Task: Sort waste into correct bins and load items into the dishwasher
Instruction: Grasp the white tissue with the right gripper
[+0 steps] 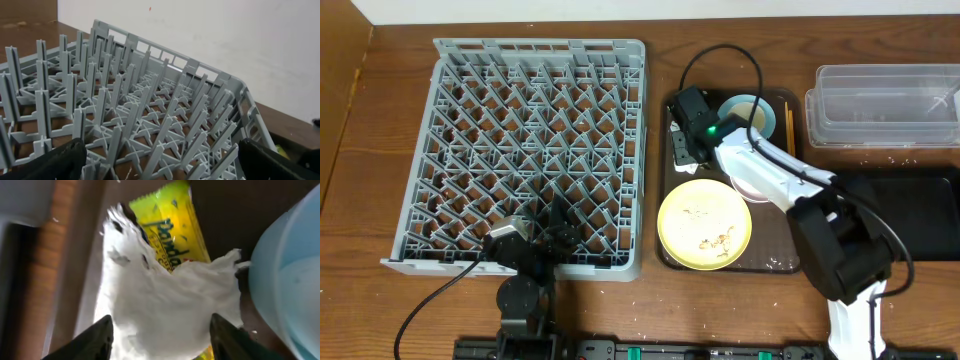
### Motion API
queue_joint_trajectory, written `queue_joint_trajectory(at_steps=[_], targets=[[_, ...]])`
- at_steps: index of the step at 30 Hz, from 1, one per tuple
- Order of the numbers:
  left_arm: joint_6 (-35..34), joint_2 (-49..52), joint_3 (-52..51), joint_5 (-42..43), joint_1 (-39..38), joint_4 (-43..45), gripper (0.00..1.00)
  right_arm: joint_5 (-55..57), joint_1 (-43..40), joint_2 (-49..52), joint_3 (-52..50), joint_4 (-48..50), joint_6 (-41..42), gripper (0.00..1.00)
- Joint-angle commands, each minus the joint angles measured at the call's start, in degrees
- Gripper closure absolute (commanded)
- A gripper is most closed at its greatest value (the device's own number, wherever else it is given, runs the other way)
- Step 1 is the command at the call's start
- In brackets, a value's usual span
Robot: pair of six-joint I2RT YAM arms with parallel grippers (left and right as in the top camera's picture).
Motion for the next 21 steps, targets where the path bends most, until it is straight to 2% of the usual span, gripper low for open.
queue_joint_trajectory(at_steps=[1, 5, 6, 7, 9, 19, 21], targets=[[0.57, -0.11, -1.05, -1.11, -0.13, -2.12, 0.02, 1.92, 0.15, 1.66, 0.92, 0.00, 0.35, 0.47], [0.57, -0.11, -1.05, -1.11, -0.13, -2.12, 0.02, 1.95, 0.20, 1.11, 1.46, 0.11, 0.33, 0.51], [0.57, -0.11, -1.05, -1.11, -0.13, -2.12, 0.02, 2.10, 0.20, 0.87, 1.53, 0.11, 0.33, 0.58], [0.57, -0.11, -1.05, -1.09, -0.13, -2.12, 0.02, 2.34, 0.15, 0.20, 1.53, 0.11, 0.33, 0.72], [0.57, -0.11, -1.05, -1.09, -0.13, -2.12, 0.02, 2.54, 0.15, -0.90, 1.53, -0.09, 0.33, 0.78], [0.57, -0.11, -1.05, -1.09, -0.13, -2.12, 0.02, 2.51, 0.20, -7.67, 1.53, -0.96, 0.33, 0.78], [0.57, -0.11, -1.05, -1.09, -0.13, -2.12, 0.02, 2.51, 0.20, -8.52, 1.53, -0.98, 0.33, 0.80]])
